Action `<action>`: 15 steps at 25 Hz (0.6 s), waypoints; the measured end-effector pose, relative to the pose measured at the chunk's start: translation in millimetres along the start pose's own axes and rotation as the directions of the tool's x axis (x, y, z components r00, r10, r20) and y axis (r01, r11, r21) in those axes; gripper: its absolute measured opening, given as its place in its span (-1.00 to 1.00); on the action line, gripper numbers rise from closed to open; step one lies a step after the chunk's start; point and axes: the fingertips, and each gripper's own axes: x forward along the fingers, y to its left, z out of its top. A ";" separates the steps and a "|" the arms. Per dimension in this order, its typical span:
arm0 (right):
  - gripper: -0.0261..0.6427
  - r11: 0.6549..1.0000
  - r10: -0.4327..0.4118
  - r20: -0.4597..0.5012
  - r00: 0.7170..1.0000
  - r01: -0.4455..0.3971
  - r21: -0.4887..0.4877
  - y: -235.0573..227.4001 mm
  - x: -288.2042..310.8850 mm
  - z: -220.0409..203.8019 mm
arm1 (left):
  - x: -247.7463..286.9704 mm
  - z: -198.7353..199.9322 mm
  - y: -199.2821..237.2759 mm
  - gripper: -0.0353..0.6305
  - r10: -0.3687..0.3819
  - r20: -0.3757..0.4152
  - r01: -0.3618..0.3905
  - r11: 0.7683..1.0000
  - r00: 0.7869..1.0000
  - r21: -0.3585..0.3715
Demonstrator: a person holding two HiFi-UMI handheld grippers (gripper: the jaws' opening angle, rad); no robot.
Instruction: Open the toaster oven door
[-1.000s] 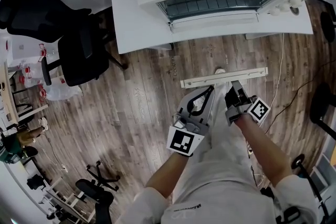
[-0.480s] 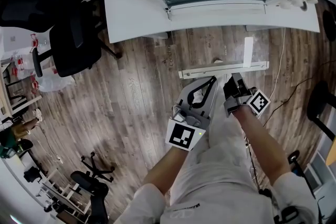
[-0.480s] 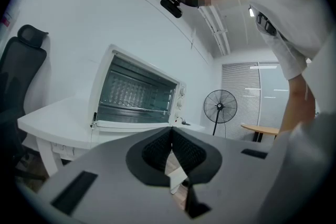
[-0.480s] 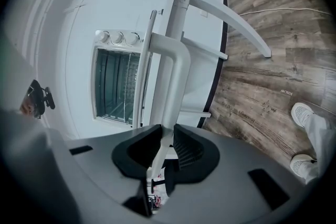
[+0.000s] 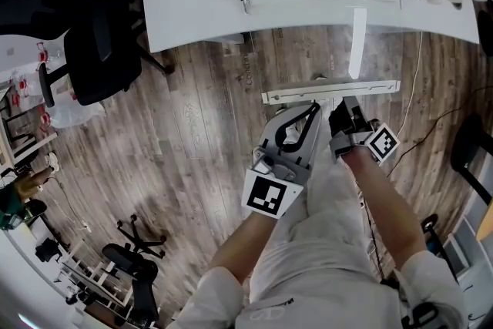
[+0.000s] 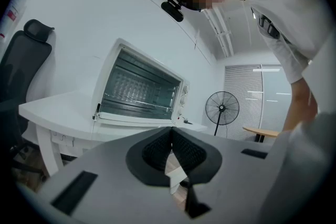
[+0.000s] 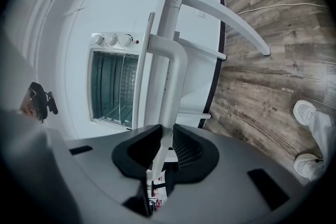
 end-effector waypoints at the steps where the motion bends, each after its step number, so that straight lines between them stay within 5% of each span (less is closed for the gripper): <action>1: -0.70 1.000 0.000 0.004 1.000 0.000 0.003 -2.6 0.9 0.3 | 0.5 -0.5 0.3 -0.87 -0.001 0.004 0.001 1.000 1.000 -0.001; 15: -0.70 0.999 0.030 0.050 0.998 -0.031 0.013 -24.7 4.1 16.4 | 2.4 -26.6 -2.1 -0.87 0.025 0.002 -0.025 0.999 1.000 -0.033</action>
